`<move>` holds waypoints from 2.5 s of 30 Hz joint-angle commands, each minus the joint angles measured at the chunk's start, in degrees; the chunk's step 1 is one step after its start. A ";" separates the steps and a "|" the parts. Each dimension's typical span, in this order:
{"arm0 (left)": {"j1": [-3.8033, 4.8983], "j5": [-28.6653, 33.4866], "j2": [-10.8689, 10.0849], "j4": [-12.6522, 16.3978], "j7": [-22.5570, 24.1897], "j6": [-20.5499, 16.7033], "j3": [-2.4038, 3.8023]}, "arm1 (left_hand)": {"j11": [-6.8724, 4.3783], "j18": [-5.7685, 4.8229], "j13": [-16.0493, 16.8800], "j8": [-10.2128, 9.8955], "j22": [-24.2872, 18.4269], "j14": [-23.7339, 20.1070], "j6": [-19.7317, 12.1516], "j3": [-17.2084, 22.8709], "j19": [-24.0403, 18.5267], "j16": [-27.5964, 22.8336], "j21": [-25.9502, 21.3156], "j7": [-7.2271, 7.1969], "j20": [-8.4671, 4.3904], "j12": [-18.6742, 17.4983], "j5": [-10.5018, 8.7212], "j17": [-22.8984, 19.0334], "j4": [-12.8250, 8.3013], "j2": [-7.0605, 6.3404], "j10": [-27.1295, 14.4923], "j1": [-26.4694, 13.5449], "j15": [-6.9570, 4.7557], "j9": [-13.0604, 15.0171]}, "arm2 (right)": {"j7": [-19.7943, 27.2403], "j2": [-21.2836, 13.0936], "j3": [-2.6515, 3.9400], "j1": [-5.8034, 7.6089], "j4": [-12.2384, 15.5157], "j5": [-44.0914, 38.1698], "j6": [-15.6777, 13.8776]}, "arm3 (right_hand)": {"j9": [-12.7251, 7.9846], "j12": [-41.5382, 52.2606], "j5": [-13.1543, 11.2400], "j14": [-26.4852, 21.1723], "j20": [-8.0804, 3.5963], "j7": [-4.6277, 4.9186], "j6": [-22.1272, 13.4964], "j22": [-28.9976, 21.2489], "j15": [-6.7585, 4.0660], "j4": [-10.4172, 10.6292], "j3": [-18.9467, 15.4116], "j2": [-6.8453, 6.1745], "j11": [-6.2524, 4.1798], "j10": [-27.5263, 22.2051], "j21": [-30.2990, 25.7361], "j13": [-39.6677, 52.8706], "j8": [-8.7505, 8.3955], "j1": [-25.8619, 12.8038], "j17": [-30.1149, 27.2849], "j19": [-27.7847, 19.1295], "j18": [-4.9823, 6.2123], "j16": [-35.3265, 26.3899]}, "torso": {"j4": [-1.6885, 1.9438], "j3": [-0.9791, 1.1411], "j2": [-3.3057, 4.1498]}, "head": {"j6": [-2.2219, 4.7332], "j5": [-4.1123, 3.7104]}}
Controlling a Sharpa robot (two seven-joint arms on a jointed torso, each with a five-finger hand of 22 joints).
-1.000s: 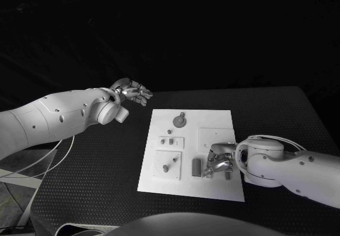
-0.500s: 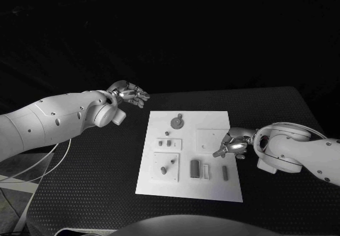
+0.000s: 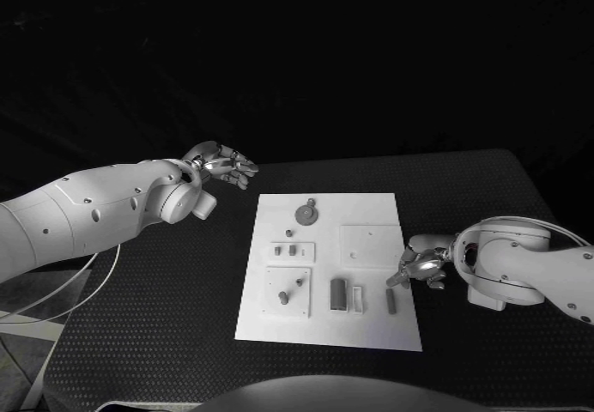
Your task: Assemble the parts on the task board
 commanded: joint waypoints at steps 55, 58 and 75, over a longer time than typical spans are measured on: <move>0.03 0.26 -0.45 0.39 0.35 0.64 -0.18 | 0.21 1.04 -0.09 -0.14 -0.01 0.55 -0.29 -0.16 -0.14 -0.48 -0.36 -0.10 0.29 0.02 -0.24 0.33 0.55 0.15 -0.23 -0.52 0.05 0.09 | -4.70 5.05 -0.64 -7.20 -0.57 -25.97 4.21 | -17.00 -1.90 0.14 0.41 0.32 3.10 2.26 0.82 2.55 -6.96 1.69 -2.33 2.86 0.39 -0.06 -0.73 -13.31 2.47 -0.43 -0.04 -0.14 -0.70 | 0.11 -0.12 0.03 | -0.78 -0.40; 0.03 0.26 -0.46 0.40 0.36 0.64 -0.18 | 0.21 1.04 -0.09 -0.14 -0.01 0.55 -0.29 -0.16 -0.14 -0.49 -0.36 -0.11 0.29 0.02 -0.24 0.34 0.55 0.15 -0.23 -0.51 0.05 0.09 | -4.75 5.47 -0.65 -7.52 -0.67 -26.89 4.01 | -17.03 -1.84 0.13 0.43 0.37 3.11 2.28 0.80 2.57 -7.14 1.72 -2.52 2.88 0.51 -0.09 -0.61 -13.31 2.74 -0.45 0.00 -0.14 -0.73 | 0.07 -0.12 0.01 | -0.82 -0.44; 0.03 0.26 -0.46 0.44 0.43 0.60 -0.18 | 0.21 1.05 -0.10 -0.14 0.00 0.56 -0.29 -0.16 -0.15 -0.55 -0.36 -0.11 0.29 0.02 -0.23 0.40 0.54 0.15 -0.23 -0.46 0.05 0.09 | -4.81 5.67 -0.65 -7.69 -0.60 -27.78 3.50 | -17.44 -2.09 0.15 0.33 0.43 3.17 1.96 1.02 2.65 -8.76 3.18 4.05 2.94 0.26 -0.26 -0.63 -13.56 10.90 -0.46 -0.42 -0.14 -0.79 | 0.11 -0.14 0.02 | -0.78 -0.30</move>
